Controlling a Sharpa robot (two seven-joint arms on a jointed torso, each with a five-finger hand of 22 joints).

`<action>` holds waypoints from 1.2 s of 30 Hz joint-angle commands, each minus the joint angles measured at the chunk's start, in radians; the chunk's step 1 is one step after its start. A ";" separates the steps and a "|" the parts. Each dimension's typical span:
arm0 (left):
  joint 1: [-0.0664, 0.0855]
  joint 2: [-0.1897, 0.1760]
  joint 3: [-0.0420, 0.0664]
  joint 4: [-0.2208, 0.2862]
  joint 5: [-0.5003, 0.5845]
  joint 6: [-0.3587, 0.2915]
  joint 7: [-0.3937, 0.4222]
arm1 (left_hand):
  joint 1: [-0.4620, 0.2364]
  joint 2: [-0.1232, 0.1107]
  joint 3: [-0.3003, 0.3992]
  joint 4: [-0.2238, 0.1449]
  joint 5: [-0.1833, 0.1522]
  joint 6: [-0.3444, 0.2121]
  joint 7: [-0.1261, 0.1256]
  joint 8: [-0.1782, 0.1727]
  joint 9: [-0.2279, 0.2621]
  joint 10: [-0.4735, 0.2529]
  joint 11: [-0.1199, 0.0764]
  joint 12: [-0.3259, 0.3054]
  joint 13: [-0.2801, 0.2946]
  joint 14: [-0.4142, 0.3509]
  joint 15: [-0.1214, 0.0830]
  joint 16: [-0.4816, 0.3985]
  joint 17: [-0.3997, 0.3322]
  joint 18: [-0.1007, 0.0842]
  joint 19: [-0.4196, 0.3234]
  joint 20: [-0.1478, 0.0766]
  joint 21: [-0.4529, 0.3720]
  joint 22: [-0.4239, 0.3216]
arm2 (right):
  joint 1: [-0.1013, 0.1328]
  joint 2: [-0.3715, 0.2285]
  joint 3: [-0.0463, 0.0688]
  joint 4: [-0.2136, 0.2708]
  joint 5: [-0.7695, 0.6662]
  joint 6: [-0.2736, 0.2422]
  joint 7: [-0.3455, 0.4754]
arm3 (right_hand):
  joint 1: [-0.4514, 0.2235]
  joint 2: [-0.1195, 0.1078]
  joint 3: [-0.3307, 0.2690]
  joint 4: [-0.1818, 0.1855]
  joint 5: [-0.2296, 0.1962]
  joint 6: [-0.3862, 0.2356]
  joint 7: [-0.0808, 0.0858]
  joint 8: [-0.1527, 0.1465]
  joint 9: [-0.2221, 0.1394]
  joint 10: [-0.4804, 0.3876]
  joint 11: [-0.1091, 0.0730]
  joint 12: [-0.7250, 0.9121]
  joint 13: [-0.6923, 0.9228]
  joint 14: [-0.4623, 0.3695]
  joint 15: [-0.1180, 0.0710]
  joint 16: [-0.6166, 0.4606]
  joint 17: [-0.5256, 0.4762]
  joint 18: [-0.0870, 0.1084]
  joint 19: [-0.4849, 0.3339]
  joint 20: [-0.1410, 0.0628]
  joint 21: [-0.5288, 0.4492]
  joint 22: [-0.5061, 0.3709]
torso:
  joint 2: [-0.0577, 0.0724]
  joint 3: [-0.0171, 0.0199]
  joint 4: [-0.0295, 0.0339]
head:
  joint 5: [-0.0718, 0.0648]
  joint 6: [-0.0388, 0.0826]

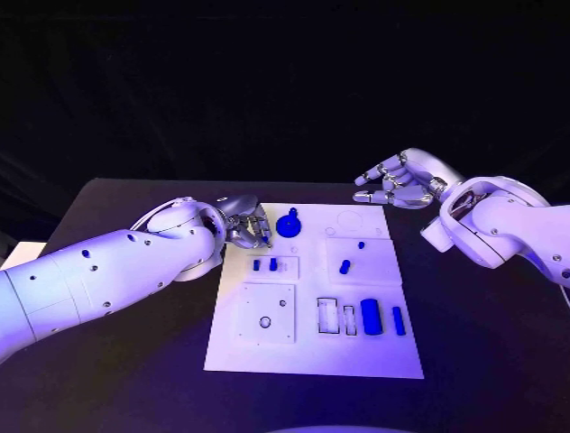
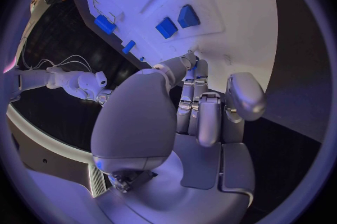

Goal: Assemble the parts on the task board

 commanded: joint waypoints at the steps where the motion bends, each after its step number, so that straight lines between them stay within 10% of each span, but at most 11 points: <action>1: 0.000 0.006 0.000 -0.003 0.004 0.004 0.003 | -0.007 0.000 -0.004 -0.002 0.002 0.008 -0.002 -0.002 0.001 0.008 0.002 -0.003 0.000 0.059 0.000 0.006 0.017 -0.017 0.018 -0.003 -0.002 0.000 | -0.001 0.001 0.000 0.001 -0.003 0.011 0.009 | -0.004 0.007 -0.006 0.001 0.006 -0.006 0.000 0.003 0.001 -0.008 -0.001 -0.001 -0.001 0.083 0.005 -0.005 0.183 0.010 0.050 0.004 -0.004 0.163 | -0.001 0.0005 0.0003 | -0.001 0.000; 36: -0.001 0.037 -0.010 -0.029 -0.002 0.048 -0.002 | -0.011 0.000 -0.007 -0.002 0.001 0.010 -0.002 -0.004 0.001 0.010 0.002 -0.007 0.000 0.059 0.000 0.006 0.017 -0.017 0.018 -0.002 -0.001 0.002 | -0.001 0.001 0.000 0.004 -0.004 0.012 0.009 | -0.004 0.007 -0.006 0.001 0.006 -0.006 0.000 0.003 0.001 -0.008 -0.001 -0.001 -0.001 0.083 0.005 -0.005 0.183 0.010 0.050 0.004 -0.004 0.163 | -0.001 0.0001 0.0006 | -0.003 -0.006</action>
